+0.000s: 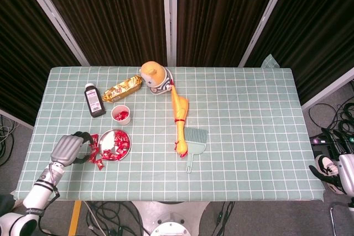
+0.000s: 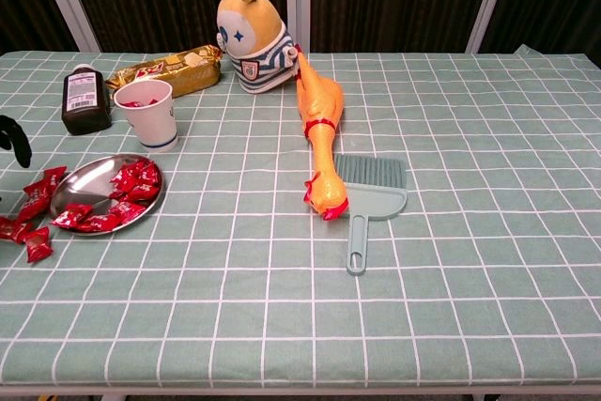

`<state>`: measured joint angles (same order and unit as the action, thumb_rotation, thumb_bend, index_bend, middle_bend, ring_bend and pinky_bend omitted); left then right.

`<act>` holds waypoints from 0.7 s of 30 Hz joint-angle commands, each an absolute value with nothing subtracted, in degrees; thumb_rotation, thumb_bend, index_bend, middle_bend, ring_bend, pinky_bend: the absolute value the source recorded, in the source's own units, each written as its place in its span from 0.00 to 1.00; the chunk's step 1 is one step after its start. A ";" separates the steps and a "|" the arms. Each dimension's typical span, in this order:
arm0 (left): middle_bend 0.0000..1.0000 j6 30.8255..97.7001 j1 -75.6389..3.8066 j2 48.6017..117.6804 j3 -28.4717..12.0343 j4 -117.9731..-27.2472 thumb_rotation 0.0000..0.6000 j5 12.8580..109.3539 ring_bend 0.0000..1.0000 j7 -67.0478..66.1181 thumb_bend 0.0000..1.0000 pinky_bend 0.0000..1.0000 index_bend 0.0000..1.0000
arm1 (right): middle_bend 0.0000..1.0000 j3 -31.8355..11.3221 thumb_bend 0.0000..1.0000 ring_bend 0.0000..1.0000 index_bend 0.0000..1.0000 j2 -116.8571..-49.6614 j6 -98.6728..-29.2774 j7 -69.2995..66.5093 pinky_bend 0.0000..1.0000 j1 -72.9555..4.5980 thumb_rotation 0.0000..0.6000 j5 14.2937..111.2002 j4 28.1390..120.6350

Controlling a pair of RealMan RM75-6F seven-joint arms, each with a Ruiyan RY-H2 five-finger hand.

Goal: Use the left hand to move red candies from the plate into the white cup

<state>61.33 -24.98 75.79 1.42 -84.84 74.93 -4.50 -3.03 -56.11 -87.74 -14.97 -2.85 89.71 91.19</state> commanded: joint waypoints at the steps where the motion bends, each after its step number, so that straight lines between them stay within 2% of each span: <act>1: 0.40 60.57 -24.88 76.77 1.38 -84.31 1.00 74.50 0.30 -4.92 0.27 0.49 0.47 | 0.24 -2.99 0.10 0.08 0.08 -56.03 -87.80 -14.72 0.31 -2.84 1.00 89.83 91.45; 13: 0.39 57.32 -24.71 81.59 -0.50 -80.68 1.00 68.47 0.30 -7.71 0.26 0.49 0.48 | 0.24 -3.00 0.10 0.08 0.08 -55.67 -87.78 -13.37 0.31 -2.85 1.00 89.71 92.67; 21: 0.39 57.11 -24.59 83.73 -1.03 -77.70 1.00 67.67 0.30 -8.92 0.27 0.49 0.50 | 0.24 -3.07 0.10 0.08 0.08 -55.53 -87.46 -12.72 0.31 -3.04 1.00 89.57 93.34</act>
<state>56.95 -24.63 83.46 -0.99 -78.11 67.53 -8.66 -3.06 -55.54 -87.47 -12.72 -3.04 89.58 93.34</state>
